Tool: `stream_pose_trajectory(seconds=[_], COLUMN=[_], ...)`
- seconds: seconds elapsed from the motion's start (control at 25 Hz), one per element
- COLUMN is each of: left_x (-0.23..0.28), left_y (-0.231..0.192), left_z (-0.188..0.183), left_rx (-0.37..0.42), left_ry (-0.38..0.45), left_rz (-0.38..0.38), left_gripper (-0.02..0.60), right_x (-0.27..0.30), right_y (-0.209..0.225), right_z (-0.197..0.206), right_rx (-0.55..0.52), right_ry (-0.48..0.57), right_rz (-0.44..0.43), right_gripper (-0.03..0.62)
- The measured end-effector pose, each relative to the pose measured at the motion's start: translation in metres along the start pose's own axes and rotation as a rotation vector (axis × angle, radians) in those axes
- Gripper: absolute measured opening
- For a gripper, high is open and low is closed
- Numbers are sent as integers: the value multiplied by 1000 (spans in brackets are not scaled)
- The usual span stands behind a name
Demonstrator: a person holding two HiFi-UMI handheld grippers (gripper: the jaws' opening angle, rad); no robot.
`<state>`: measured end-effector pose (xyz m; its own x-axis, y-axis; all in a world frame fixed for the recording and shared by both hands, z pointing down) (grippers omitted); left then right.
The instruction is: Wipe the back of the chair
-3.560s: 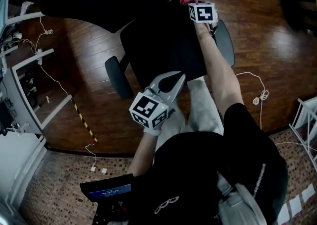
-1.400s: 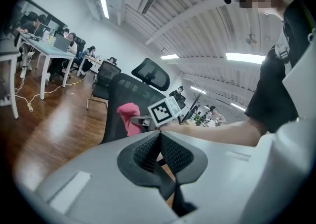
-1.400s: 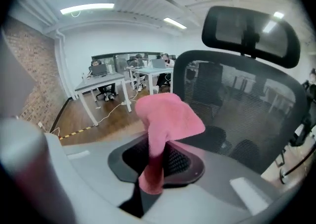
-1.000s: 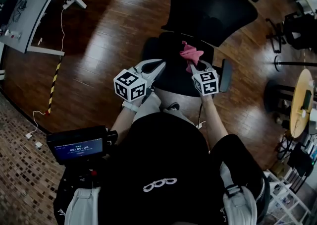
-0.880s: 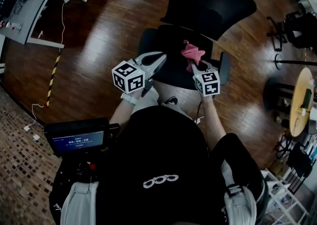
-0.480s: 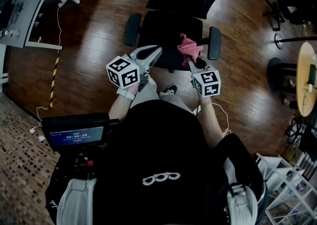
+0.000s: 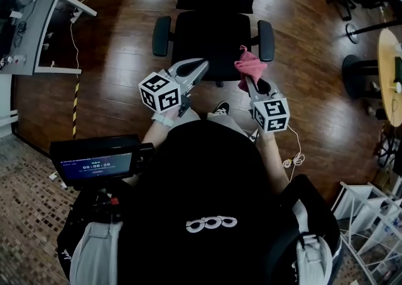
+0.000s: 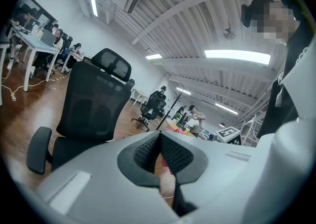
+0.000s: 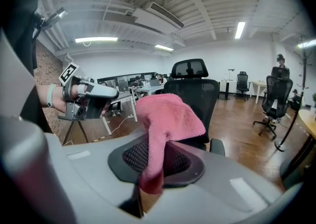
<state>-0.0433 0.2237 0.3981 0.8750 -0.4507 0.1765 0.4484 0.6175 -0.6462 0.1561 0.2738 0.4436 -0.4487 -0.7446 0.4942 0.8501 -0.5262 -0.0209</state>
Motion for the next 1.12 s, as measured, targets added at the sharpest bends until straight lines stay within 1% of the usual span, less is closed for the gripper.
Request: stream_pose_trajectory(seconds=[0.12, 0.24, 0.32, 0.48, 0.6, 0.84, 1.12], left_x=[5, 3, -6, -21, -26, -30, -29], left_y=[3, -1, -7, -13, -17, -24, -23], left_z=[3, 6, 1, -21, -26, -21, -21], left_rx=[33, 58, 57, 55, 58, 54, 57], left_ry=[-25, -47, -46, -41, -32, -24, -22], left_rz=[3, -1, -5, -6, -11, -27, -37], left_gripper=[-9, -9, -9, -9, -8, -9, -9], right_x=[-3, 2, 9, 21, 28, 35, 35], right_y=[3, -3, -12, -26, -30, -33, -30], right_z=[5, 0, -15, -54, -63, -58, -54], right_rx=[32, 48, 36, 15, 8, -5, -18], right_ry=[23, 58, 79, 93, 97, 86, 58], right_rz=[28, 30, 16, -2, -9, -25, -21], right_gripper=[44, 46, 44, 44, 44, 44, 44])
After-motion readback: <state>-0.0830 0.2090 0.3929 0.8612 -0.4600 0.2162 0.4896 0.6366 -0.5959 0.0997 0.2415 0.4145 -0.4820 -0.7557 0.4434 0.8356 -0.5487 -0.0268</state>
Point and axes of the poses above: the fingertips, and each gripper's own axes: x forward along the fingers, y to its right, z out of its underside, the point moved 5 cm from there along -x, backward along the fingers, and after that the axes turned 8 degrees about -x, right-handed, at the moved point
